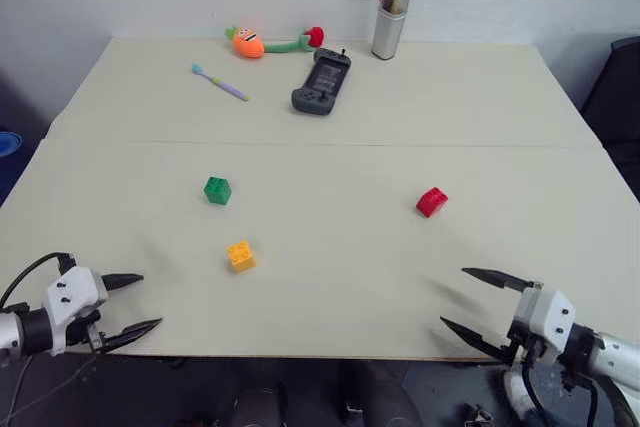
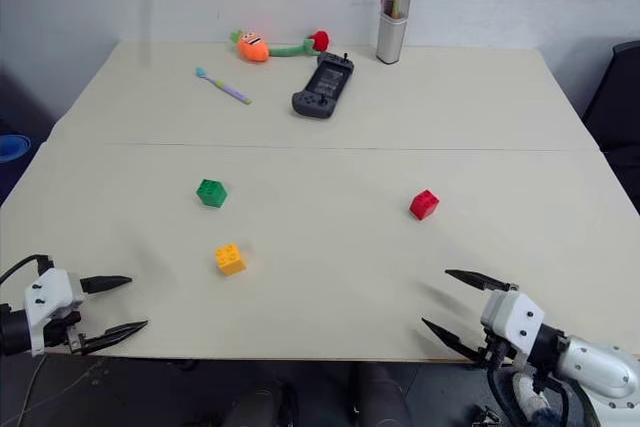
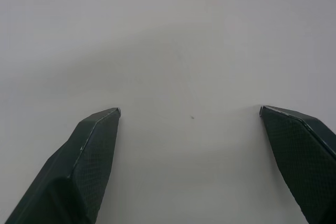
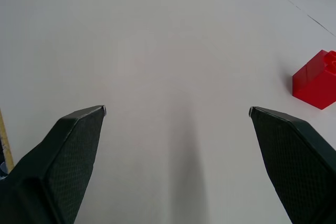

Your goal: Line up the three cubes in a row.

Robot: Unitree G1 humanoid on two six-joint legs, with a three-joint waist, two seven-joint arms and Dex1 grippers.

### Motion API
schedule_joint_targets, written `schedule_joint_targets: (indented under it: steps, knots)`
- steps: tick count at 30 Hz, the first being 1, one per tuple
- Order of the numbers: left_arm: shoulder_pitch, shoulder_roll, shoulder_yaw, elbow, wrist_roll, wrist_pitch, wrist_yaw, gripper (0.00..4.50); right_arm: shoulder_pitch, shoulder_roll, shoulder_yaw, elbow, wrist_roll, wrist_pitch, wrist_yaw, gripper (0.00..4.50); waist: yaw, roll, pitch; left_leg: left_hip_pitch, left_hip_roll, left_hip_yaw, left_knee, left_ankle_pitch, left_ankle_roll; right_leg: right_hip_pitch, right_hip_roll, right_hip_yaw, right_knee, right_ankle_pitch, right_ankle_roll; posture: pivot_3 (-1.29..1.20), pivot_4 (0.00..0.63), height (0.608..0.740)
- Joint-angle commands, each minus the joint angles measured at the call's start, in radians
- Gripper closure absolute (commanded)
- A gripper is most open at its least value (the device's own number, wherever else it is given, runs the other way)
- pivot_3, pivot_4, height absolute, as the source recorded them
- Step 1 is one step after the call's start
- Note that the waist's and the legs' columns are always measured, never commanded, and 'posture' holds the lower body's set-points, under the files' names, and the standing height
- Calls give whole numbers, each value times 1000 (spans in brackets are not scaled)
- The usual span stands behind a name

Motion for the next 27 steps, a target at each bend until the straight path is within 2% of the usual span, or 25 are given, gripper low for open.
schedule_joint_targets:
  steps: [1,7,9,14,18,21,27]
  knots:
    - [14,-6,39,-30,-15,-13,3,7,-16,7,-10,-23,37,34,-25,0,0,0,0,0,0,0,0,0,0,0,0,0,0,0,0,0,150,740]
    - [-24,-60,50,-124,-120,97,37,7,13,50,-47,-80,90,56,-75,0,0,0,0,0,0,0,0,0,0,0,0,0,0,0,0,0,150,740]
    - [-47,-93,46,-227,-219,203,70,7,72,92,-81,-123,100,56,-120,0,6,0,0,0,0,0,0,0,0,1,0,0,1,0,0,0,150,740]
    - [-71,-121,5,-383,-336,359,86,7,195,213,-163,-148,117,61,-231,0,11,-1,-1,1,0,-1,0,0,-1,2,0,0,0,0,0,0,150,740]
    - [-108,-140,-53,-402,-329,366,58,7,242,265,-195,-76,98,27,-244,0,1,0,-1,4,0,0,-1,0,-1,4,0,1,1,0,0,0,150,740]
    - [-159,-150,-92,-387,-301,347,58,7,183,253,-174,-70,84,30,-256,0,-8,0,0,5,0,1,-1,0,-1,4,1,2,1,0,0,0,150,740]
    - [-266,-164,-178,-384,-278,374,64,7,-210,137,-64,-47,31,267,-365,0,-18,1,0,6,-1,2,0,2,-2,3,2,4,5,0,0,0,150,740]
